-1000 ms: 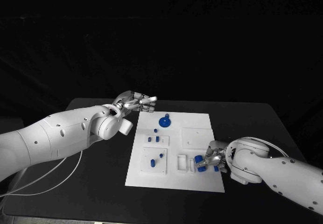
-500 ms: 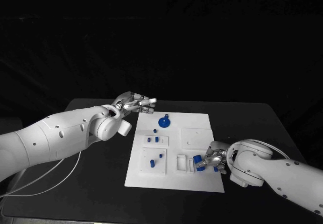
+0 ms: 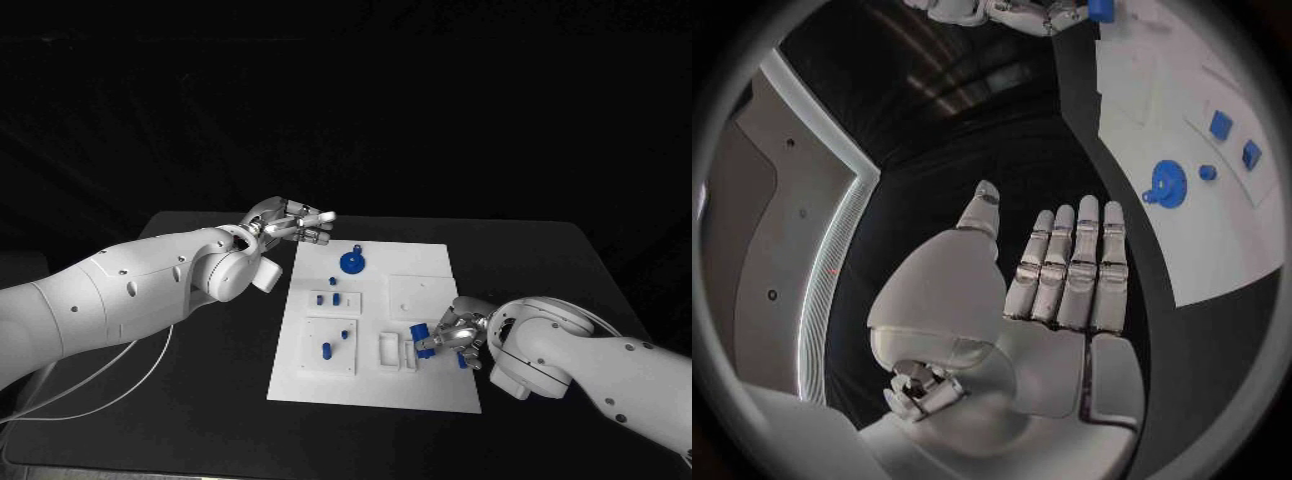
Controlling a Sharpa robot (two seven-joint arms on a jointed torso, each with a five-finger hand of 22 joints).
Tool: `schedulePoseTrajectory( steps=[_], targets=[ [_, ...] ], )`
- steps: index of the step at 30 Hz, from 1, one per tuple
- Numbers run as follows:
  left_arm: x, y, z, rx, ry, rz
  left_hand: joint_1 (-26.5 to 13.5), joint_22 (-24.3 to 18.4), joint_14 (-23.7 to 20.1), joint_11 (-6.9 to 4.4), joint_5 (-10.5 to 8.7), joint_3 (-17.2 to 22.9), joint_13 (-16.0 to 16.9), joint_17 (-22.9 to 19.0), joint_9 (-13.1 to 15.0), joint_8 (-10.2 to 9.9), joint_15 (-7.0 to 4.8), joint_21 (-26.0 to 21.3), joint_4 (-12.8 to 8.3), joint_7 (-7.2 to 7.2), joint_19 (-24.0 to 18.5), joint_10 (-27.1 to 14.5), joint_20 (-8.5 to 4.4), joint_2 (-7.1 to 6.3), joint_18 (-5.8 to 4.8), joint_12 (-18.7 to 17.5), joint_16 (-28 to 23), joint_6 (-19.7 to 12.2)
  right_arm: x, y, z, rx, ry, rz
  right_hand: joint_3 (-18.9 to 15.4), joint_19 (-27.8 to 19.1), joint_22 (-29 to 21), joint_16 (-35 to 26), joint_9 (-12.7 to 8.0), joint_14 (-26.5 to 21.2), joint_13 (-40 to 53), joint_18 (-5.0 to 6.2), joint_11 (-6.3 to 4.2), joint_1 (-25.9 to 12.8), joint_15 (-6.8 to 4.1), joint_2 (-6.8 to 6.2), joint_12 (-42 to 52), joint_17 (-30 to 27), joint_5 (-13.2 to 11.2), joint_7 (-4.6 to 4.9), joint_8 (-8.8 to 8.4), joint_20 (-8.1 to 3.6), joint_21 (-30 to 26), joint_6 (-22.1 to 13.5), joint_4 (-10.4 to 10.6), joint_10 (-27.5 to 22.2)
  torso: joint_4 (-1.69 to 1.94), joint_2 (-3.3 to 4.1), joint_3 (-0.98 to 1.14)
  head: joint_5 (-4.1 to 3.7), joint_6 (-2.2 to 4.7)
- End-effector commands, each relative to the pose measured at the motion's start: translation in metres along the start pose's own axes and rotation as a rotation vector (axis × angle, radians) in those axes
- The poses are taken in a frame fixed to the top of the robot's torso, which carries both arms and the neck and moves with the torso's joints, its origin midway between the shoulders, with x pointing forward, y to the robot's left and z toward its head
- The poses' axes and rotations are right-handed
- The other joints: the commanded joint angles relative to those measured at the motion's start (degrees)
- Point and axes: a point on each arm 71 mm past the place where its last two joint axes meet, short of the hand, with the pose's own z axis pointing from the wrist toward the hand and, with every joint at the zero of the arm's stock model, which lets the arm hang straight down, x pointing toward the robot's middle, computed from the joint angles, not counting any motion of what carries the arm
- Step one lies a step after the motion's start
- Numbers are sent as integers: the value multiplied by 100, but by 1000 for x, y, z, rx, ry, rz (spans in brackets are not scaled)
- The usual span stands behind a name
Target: Assemble the parts on the task board
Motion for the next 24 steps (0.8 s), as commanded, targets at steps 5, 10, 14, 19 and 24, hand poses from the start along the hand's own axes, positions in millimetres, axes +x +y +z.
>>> schedulePoseTrajectory(
  steps=[5,10,14,19,24],
  targets=[
    [2,-2,1,12,15,0,3,-6,-15,3,-2,27,9,7,0,33,0,16,2,-10,-33,-33,-6,-43,48,-4,-15,-4,3,2,0,33,43,50,-34,266,10,-16,5,-7,4,3,1,19,-23,-44,4,8,25,6,18,-30,25,44,11,27,5,3,-7,-8,-24],
    [3,-2,1,12,17,-1,3,-6,-15,3,-2,27,9,7,0,33,0,16,2,-10,-33,-33,-6,-43,48,-4,-15,-4,5,7,2,29,43,35,-75,261,9,-29,3,-11,-1,2,4,29,-19,-35,-9,2,-8,8,18,-26,15,40,23,20,5,3,-4,-4,-18],
    [3,-2,1,12,20,-2,5,-6,-18,2,-1,40,9,7,3,46,0,17,8,-22,-35,-34,-5,-42,48,-4,-15,30,7,10,4,26,41,25,-104,264,16,-27,5,-8,-1,0,2,35,-21,-28,-11,8,-70,2,19,-28,23,54,32,23,7,2,-4,-1,-22],
    [5,-2,2,10,25,-4,14,0,-7,4,-1,38,8,10,0,30,-3,29,0,-20,-8,-44,-10,-39,57,-4,-14,35,11,14,7,24,34,16,-239,264,20,-33,3,-7,-8,0,2,61,-21,-76,-19,13,-127,3,21,-28,15,61,127,27,5,3,-7,12,-1],
    [6,-2,2,9,29,-5,13,3,-4,5,-1,36,8,10,-1,28,-4,37,-1,-20,14,-50,-12,-39,66,-5,-14,35,15,17,9,21,37,9,-361,264,25,-42,1,-7,-9,-1,7,100,-18,-63,-21,14,-200,-1,19,-26,15,61,178,29,4,4,-2,13,-1]
  ],
)
